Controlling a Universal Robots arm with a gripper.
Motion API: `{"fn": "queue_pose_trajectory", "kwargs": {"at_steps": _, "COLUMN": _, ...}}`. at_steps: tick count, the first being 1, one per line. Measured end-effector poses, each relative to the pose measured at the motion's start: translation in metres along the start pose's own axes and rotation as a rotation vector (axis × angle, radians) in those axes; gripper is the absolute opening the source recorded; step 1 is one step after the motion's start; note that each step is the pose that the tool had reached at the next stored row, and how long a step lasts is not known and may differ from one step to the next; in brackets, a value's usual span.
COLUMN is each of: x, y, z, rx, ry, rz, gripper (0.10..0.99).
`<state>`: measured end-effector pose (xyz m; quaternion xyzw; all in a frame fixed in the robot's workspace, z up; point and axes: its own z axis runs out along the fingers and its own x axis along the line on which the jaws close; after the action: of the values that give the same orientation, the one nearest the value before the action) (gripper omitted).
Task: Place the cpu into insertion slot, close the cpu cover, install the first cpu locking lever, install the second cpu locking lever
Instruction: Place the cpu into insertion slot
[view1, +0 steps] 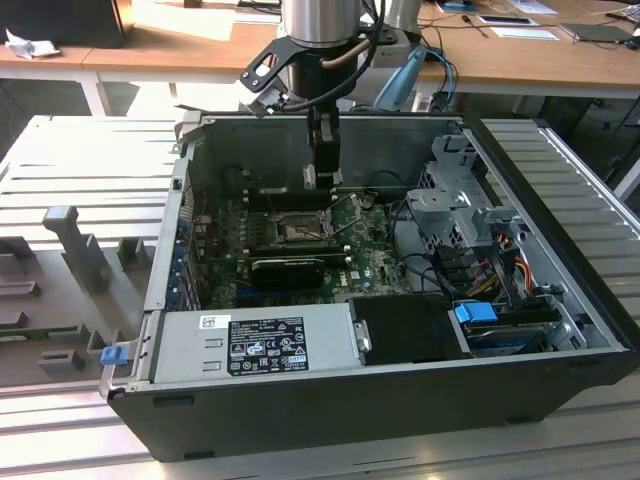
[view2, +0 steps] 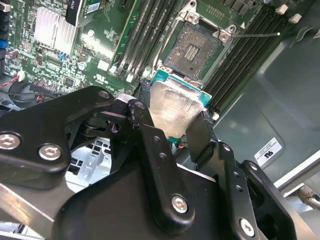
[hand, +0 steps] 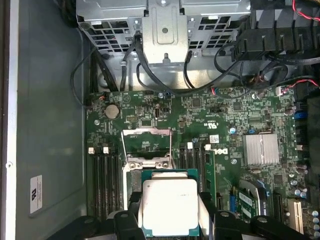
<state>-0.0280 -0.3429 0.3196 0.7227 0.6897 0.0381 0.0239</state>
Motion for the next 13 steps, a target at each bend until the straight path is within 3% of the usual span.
{"fn": "queue_pose_trajectory", "kwargs": {"at_steps": 8, "x": -0.0002, "y": -0.0006, "z": 0.0073, "rx": 0.002, "ry": -0.0012, "rz": 0.012, "gripper": 0.529}}
{"fn": "queue_pose_trajectory", "kwargs": {"at_steps": 13, "x": -0.0004, "y": -0.0014, "z": 0.0163, "rx": 0.005, "ry": -0.0024, "rz": 0.025, "gripper": 0.529}}
